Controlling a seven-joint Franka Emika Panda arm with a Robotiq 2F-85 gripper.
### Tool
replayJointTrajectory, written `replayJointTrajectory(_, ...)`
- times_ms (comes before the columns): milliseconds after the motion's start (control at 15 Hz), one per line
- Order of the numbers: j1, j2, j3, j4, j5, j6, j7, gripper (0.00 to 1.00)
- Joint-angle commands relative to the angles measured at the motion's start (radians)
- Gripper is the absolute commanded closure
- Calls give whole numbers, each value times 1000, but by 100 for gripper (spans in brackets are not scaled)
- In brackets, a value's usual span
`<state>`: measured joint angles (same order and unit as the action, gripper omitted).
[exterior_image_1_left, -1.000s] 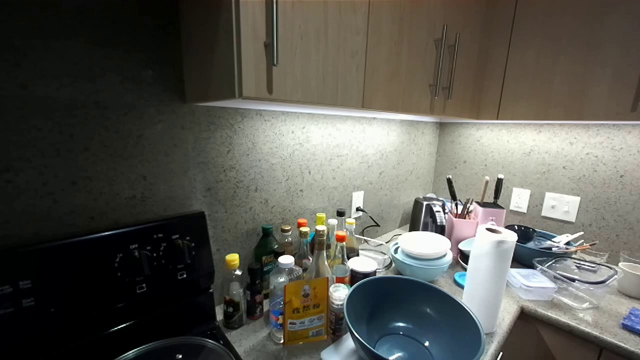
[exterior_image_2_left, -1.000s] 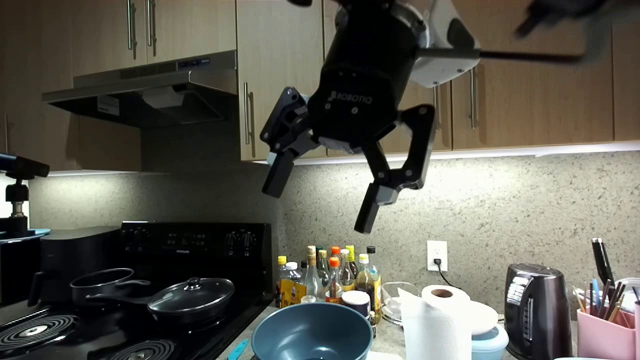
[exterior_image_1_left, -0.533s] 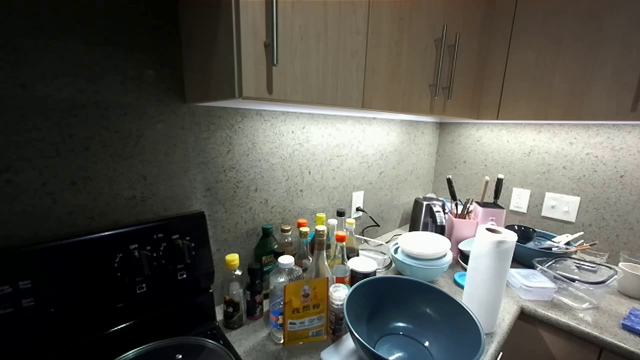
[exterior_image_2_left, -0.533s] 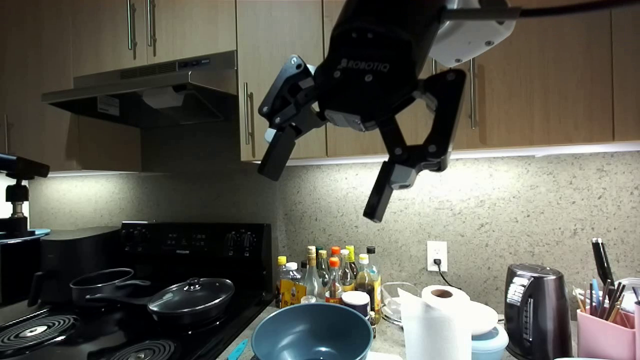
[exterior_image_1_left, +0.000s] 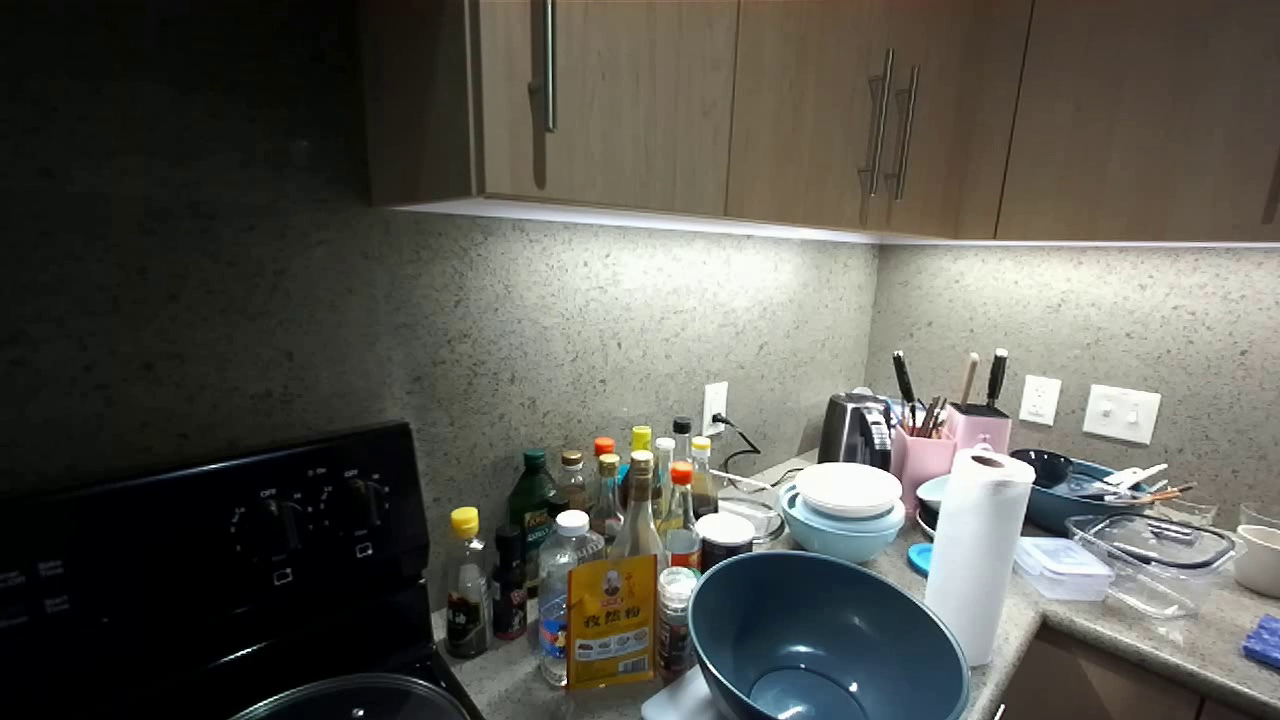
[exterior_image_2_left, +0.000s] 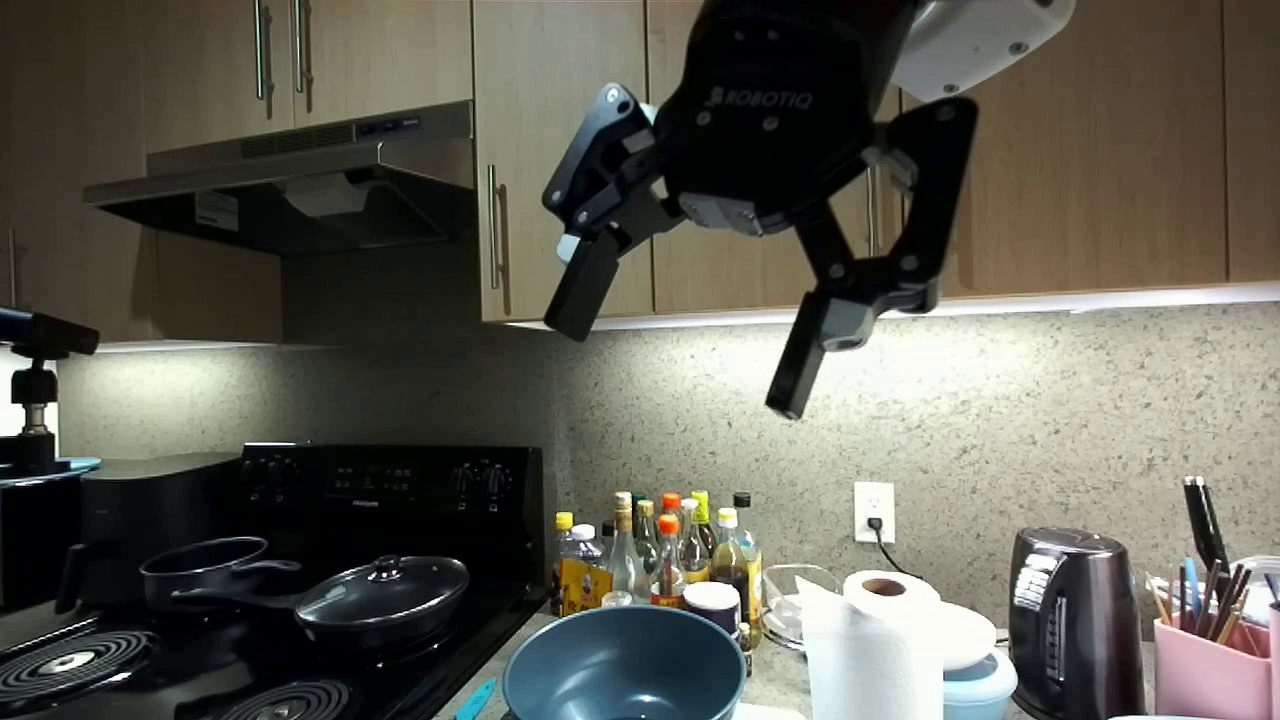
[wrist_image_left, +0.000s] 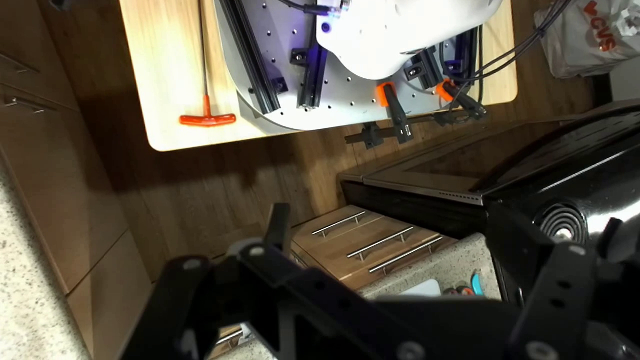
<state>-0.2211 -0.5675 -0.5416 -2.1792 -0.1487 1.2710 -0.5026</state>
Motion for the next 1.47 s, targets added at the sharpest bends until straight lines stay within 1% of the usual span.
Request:
replayJointTrajectory(0, 9, 73, -29, 78, 20, 0, -55, 0)
replayJointTrajectory(533, 33, 218, -88, 212, 89, 5, -159, 0)
replayJointTrajectory(1400, -13, 420, -84, 381, 190, -25, -299, 0)
